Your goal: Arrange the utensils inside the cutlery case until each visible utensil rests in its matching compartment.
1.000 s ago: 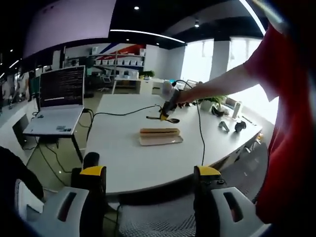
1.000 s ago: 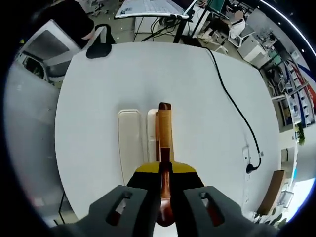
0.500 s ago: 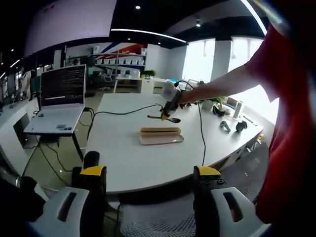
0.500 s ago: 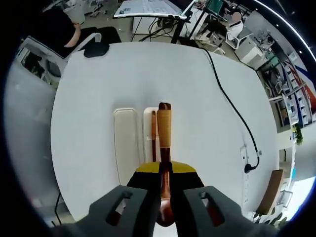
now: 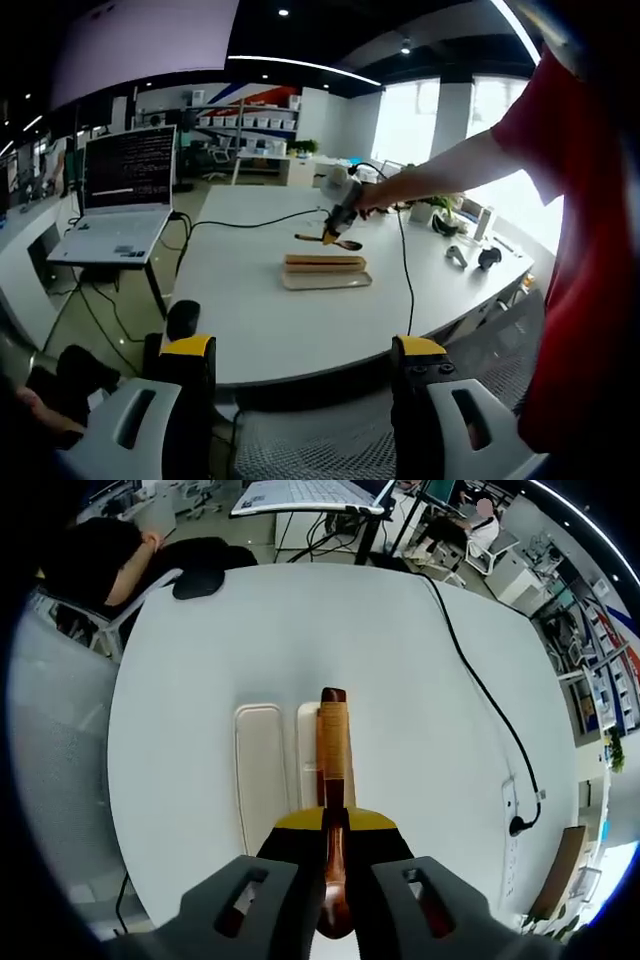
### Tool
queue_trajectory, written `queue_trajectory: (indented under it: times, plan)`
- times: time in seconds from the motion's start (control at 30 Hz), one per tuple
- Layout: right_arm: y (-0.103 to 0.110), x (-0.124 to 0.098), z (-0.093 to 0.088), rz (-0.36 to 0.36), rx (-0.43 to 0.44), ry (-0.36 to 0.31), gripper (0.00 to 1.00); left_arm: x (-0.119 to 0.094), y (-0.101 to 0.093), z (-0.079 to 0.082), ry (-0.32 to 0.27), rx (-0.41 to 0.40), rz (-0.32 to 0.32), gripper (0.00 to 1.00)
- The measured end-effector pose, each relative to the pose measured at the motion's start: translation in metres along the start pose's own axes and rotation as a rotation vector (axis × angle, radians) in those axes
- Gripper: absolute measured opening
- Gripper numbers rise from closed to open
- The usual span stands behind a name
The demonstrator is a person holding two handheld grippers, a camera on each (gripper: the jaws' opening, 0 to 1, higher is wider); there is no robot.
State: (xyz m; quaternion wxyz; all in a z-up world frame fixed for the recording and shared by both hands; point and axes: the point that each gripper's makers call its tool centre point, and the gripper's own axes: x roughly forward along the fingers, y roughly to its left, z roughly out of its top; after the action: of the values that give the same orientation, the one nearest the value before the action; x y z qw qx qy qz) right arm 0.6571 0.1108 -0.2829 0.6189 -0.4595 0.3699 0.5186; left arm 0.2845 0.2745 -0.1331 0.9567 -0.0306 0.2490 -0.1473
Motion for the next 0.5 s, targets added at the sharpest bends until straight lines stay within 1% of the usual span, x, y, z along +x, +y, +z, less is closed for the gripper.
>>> queue_trajectory:
  times: [0.03, 0.13, 0.2, 0.3, 0.37, 0.43, 0.5]
  plan:
    - [0.001, 0.002, 0.001, 0.009, -0.010, 0.002, 0.02, 0.000, 0.000, 0.000, -0.001, 0.001, -0.001, 0.74]
    - [-0.001, 0.006, 0.001, 0.000, -0.030, 0.013, 0.02, 0.001, 0.003, 0.002, -0.003, 0.002, 0.004, 0.74]
    - [0.001, 0.003, 0.000, 0.003, -0.023, 0.011, 0.02, 0.001, 0.005, 0.004, -0.009, -0.004, 0.006, 0.74]
    - [0.001, 0.005, 0.000, 0.009, -0.010, 0.005, 0.02, 0.003, 0.006, 0.003, 0.000, 0.003, 0.007, 0.73]
    - [-0.003, 0.009, -0.001, 0.012, -0.028, 0.020, 0.02, 0.004, 0.006, 0.004, 0.001, 0.004, 0.004, 0.73]
    - [-0.003, 0.012, -0.002, 0.027, -0.027, 0.018, 0.02, 0.007, 0.006, 0.004, 0.001, 0.001, 0.000, 0.73]
    - [-0.001, 0.015, -0.005, 0.039, -0.004, 0.020, 0.02, 0.009, 0.007, 0.003, 0.005, 0.003, -0.003, 0.73]
